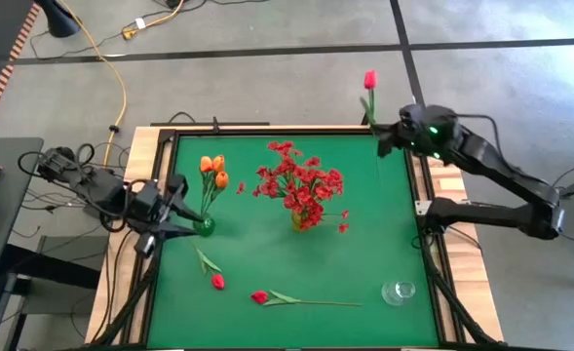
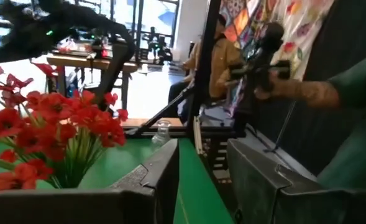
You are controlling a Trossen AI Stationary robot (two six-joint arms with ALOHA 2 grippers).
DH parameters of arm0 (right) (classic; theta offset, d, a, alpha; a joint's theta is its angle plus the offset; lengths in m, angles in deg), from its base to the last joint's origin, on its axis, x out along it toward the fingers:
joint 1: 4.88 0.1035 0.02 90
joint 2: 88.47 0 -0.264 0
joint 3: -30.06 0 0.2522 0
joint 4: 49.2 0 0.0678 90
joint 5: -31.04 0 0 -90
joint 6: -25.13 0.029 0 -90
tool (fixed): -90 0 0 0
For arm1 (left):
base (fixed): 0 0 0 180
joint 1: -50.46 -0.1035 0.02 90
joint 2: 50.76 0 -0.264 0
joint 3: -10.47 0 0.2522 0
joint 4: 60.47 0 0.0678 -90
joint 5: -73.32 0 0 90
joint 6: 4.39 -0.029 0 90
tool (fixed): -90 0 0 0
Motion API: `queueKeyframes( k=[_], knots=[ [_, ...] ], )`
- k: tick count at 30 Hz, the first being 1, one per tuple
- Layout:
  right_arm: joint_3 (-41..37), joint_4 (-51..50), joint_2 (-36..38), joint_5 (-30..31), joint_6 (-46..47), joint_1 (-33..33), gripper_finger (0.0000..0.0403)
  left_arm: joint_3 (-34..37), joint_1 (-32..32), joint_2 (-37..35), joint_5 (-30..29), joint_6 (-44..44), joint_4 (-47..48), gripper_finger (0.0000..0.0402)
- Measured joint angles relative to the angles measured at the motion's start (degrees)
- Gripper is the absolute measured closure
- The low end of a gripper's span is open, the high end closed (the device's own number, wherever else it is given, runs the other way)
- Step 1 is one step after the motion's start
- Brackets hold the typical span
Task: Sort flowers into vase by color
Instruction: Put the top right red flower into the transparent vase
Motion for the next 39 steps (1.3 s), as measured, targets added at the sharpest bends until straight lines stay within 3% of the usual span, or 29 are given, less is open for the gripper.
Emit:
queueKeyframes(
  k=[11, 23, 30, 39],
  knots=[
    [0.0, 11.3, 6.8, 7.4, -0.7, 29.0, 0.0387, 0.0, 0.0, 0.0, -1.4, -2.8, 0.1, 0.0278],
    [0.0, 17.4, 6.9, 9.3, -5.0, 51.2, 0.0387, 0.0, 0.0, 0.0, -4.6, 0.8, 0.0, 0.0278],
    [-0.2, 16.7, 6.9, 19.1, -5.3, 65.8, 0.0387, 0.0, 0.0, 0.0, -8.8, 2.1, 0.0, 0.0278],
    [-2.3, 16.5, 6.7, 36.2, -2.8, 87.5, 0.0387, 0.0, 0.0, 0.2, -13.7, 2.7, 0.0, 0.0278]
  ],
)
